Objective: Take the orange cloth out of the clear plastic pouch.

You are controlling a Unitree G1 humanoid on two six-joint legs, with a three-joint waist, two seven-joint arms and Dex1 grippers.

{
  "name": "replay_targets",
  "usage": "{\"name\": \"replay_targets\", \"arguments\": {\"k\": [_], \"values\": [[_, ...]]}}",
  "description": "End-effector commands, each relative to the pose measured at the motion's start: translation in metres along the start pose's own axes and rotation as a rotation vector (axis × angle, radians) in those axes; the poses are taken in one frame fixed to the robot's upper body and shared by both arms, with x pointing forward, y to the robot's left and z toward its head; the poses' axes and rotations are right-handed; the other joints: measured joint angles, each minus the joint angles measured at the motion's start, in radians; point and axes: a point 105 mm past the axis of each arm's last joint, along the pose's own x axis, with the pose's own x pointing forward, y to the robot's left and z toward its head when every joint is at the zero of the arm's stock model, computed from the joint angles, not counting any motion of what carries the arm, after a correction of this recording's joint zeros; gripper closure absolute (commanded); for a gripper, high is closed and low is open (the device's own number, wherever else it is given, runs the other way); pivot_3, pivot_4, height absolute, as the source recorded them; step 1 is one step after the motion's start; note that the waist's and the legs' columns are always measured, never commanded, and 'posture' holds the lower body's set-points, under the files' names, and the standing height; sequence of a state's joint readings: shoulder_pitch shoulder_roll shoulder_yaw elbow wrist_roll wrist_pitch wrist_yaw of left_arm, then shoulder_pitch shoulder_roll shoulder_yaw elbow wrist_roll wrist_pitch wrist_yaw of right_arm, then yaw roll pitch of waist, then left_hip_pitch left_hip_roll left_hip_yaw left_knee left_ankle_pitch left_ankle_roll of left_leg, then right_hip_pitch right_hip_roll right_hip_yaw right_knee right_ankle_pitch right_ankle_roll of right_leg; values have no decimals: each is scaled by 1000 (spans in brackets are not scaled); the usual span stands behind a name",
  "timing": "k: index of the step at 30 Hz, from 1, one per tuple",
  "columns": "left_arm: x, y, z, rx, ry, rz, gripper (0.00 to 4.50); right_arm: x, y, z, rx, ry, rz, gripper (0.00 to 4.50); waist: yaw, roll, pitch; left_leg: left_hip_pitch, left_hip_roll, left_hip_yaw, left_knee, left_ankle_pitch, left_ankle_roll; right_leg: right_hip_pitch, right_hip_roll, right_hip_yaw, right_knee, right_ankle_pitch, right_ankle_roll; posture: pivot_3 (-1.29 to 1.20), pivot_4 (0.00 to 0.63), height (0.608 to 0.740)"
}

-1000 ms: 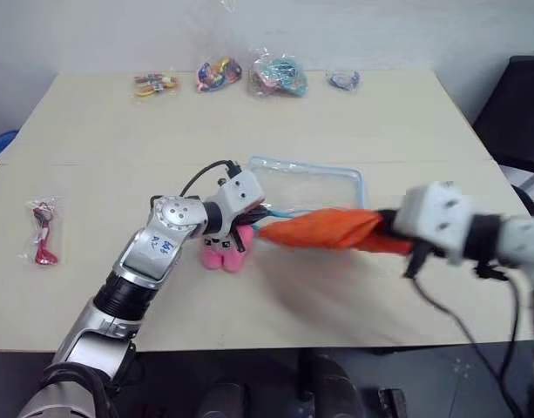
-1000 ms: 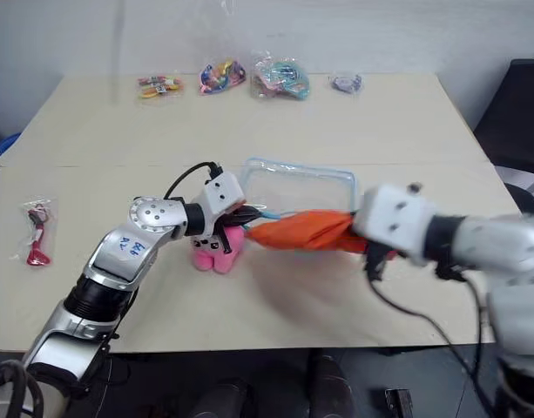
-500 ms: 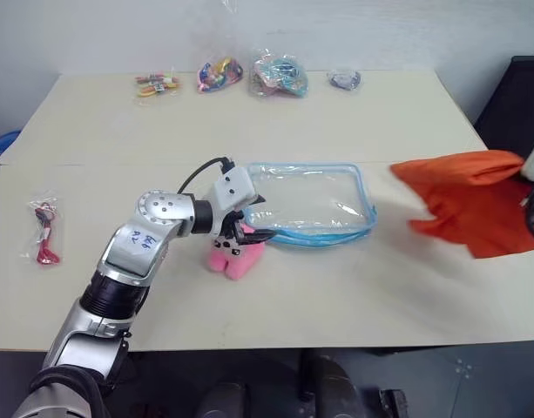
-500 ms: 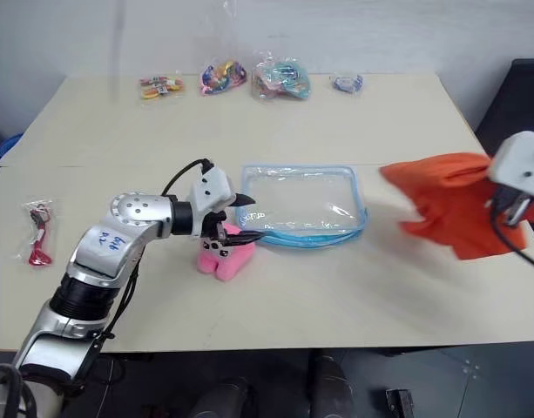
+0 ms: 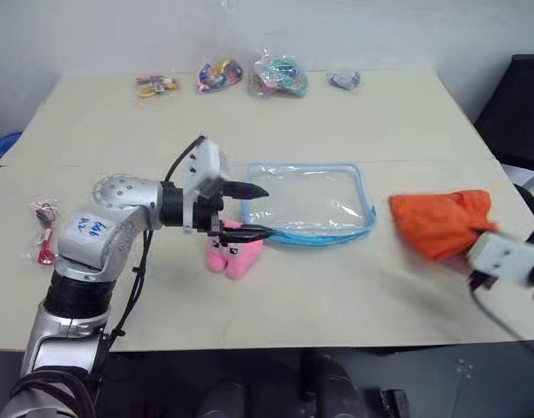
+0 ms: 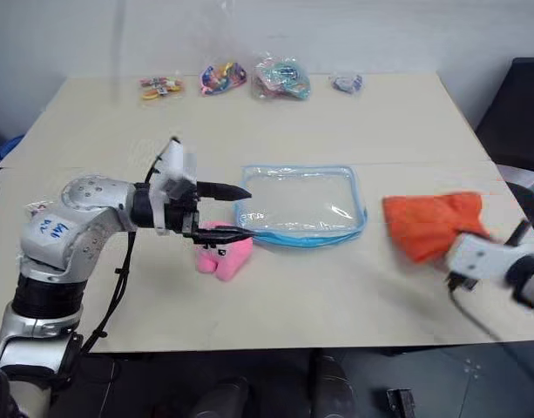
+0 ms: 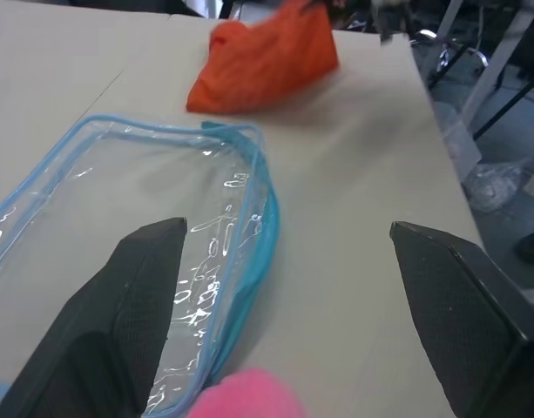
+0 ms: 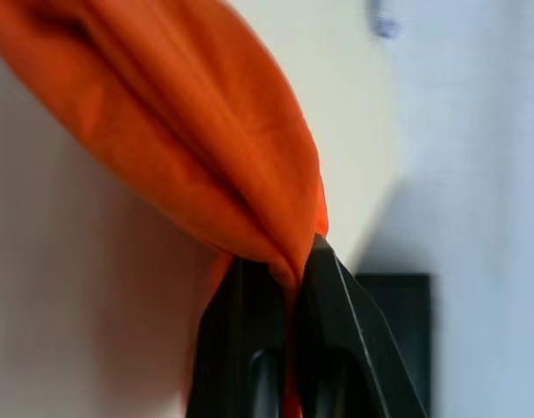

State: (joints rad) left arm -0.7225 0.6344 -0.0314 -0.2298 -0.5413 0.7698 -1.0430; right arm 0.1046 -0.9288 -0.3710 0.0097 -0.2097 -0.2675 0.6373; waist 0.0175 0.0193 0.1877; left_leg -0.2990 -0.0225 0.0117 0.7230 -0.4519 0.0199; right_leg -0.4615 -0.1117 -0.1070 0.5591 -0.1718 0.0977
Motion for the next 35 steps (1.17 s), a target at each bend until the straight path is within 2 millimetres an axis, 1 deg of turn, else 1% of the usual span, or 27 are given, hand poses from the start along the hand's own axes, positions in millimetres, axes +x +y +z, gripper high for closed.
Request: {"name": "replay_targets", "arguments": {"k": [1,4,6,7,8,11,14,16,18,19,20,21,23,24,25,26,27,28,29,31,33,35], "values": [[-10,-6,31,45,-94,-57,523,-1,-6,17,-11,-26,-45,4500,-1,0,0,0,0,0,0,0,0,0,0,1,0,0,0,0,150,740],[-15,-8,36,34,-104,-91,523,-2,-3,18,29,-20,-34,4500,-6,0,0,1,0,0,0,0,0,1,1,1,0,0,0,0,150,740],[-17,-9,35,35,-96,-105,523,-4,-3,19,61,-18,-27,4500,-5,0,0,1,0,0,-1,0,0,1,1,1,0,0,0,0,150,740],[-18,-9,33,38,-90,-110,490,-6,-3,19,76,-20,-26,3945,-5,0,0,1,0,-1,-1,0,0,1,1,1,0,0,0,0,150,740],[-18,-9,31,38,-83,-110,490,-7,-3,19,103,-19,-18,3778,-5,0,0,1,0,-1,0,0,0,1,1,0,0,0,0,0,150,740],[-21,-8,27,40,-71,-114,490,-10,1,20,140,-15,8,2825,-2,0,0,1,0,-1,-1,0,0,1,1,0,0,0,0,0,150,740],[-25,-4,23,38,-59,-109,490,-17,6,21,184,-4,24,1634,1,0,0,1,0,-1,0,0,0,1,2,1,0,0,0,0,150,740],[-29,1,20,43,-44,-95,490,-22,9,21,266,1,24,1016,3,0,0,1,0,-1,-1,0,0,1,2,1,0,0,0,0,150,740],[-34,5,17,55,-29,-83,490,-34,5,19,412,12,-28,370,5,0,0,1,0,0,-1,0,0,1,2,1,0,0,0,0,150,740],[-37,7,16,58,-24,-79,490,-43,2,15,509,27,-62,26,8,0,0,1,0,0,-1,0,0,1,2,1,0,0,0,0,150,740],[-40,8,15,62,-19,-77,490,-53,1,10,610,44,-87,26,9,0,0,1,0,-1,-1,0,0,1,2,0,0,0,0,0,150,740],[-45,11,13,64,-10,-70,490,-73,4,4,778,57,-96,26,12,1,0,1,0,-1,0,0,0,1,2,0,0,0,0,0,150,740],[-51,14,10,66,5,-64,490,-99,11,2,987,62,-75,26,13,1,0,0,0,-2,-1,0,0,1,2,0,0,0,0,0,150,740],[-55,17,8,66,16,-62,490,-116,16,2,1049,65,-58,26,14,1,0,0,0,-2,-1,0,0,2,2,0,-1,0,0,0,150,740],[-57,18,6,66,23,-62,490,-126,18,2,1078,70,-48,26,15,1,0,0,0,-2,-1,0,0,2,3,0,-1,0,0,0,150,740],[-58,20,4,69,27,-59,490,-141,21,4,1123,71,-35,26,12,0,-1,0,0,-2,-2,0,1,2,3,0,-1,0,-1,0,150,740],[-60,22,3,68,27,-54,490,-155,21,5,1158,69,-42,26,11,0,-1,1,0,-1,-3,0,1,3,3,1,-1,0,-1,0,150,740],[-60,24,2,69,26,-52,490,-163,20,5,1182,67,-48,26,9,0,-1,1,0,-1,-3,-1,2,3,3,1,-2,0,-1,0,150,740],[-61,25,3,69,22,-49,490,-172,16,4,1212,65,-76,26,8,0,-1,2,0,-1,-3,-1,2,4,3,1,-2,0,-1,0,150,740],[-61,26,5,67,12,-51,490,-179,11,4,1253,47,-110,26,2,-2,-1,5,1,-1,-3,-2,4,6,3,2,-2,0,-1,0,150,740],[-62,26,6,64,7,-52,490,-181,10,7,1272,32,-109,26,1,-2,0,10,1,-4,-6,-3,5,9,3,5,-2,0,-1,0,150,740],[-62,25,0,66,31,-56,490,-176,14,12,1271,21,-66,26,1,-2,0,14,2,-4,-8,-4,6,11,3,5,-3,-1,-1,0,150,740]]}}
